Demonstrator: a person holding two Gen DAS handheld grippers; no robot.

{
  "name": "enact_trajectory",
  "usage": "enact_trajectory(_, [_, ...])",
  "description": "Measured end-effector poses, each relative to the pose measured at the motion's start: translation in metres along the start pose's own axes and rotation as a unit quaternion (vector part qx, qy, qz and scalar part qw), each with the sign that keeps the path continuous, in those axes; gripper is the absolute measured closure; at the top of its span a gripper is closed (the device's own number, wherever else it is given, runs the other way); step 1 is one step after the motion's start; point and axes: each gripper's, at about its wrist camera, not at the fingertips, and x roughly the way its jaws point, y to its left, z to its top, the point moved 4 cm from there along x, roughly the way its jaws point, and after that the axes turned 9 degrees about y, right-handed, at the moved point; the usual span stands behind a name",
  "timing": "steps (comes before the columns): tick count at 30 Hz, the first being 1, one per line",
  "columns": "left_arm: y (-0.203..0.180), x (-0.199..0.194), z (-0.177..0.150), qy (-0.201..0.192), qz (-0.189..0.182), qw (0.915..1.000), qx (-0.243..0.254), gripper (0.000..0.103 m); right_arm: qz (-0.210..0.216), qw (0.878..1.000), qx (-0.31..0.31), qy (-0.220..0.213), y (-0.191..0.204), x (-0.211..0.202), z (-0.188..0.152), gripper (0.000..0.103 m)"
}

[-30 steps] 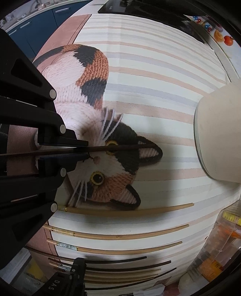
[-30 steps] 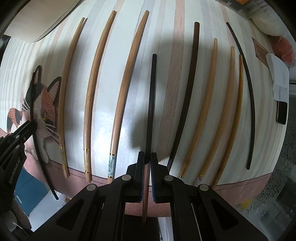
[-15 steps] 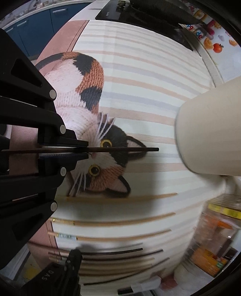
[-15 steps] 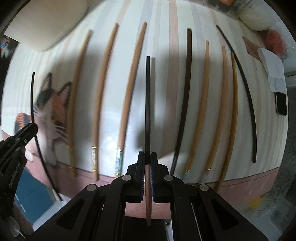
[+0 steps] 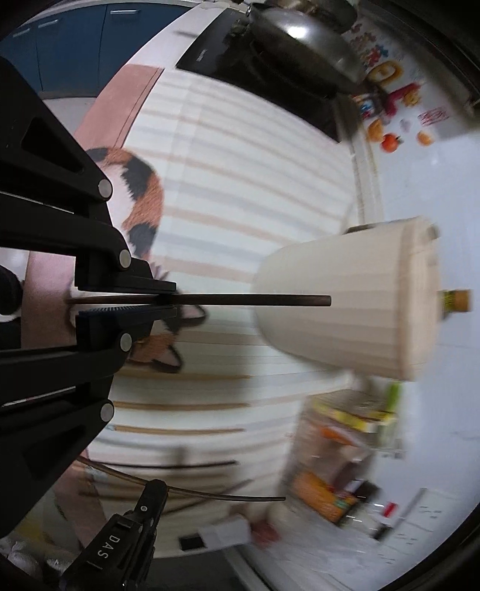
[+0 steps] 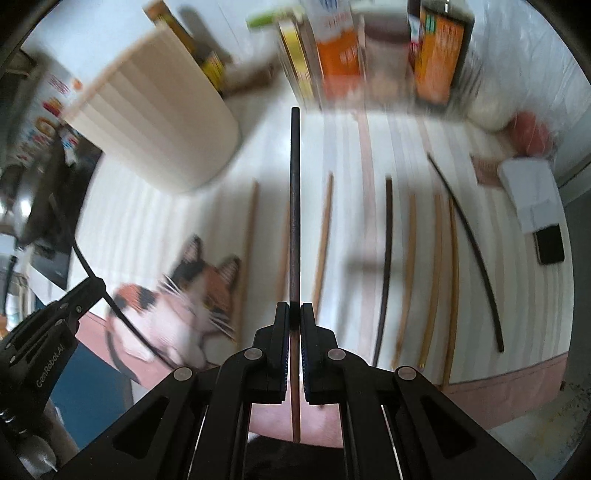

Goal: Organize utensils
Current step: 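Lower both chopsticks into the cream holder and open both tools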

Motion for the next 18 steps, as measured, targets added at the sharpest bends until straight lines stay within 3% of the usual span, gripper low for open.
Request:
enact_trajectory(8, [0.023,-0.087,0.046,-0.103,-0.029,0.9935,-0.039,0.100,0.058,0.992,-0.019,-0.109,0.043,-0.087,0.039,0.097])
enact_trajectory(18, [0.043,-0.181,0.126,-0.201,-0.045,0.9766,-0.062,0.100,0.113,0.965,-0.073,-0.224,0.109,-0.186,0.132,0.097])
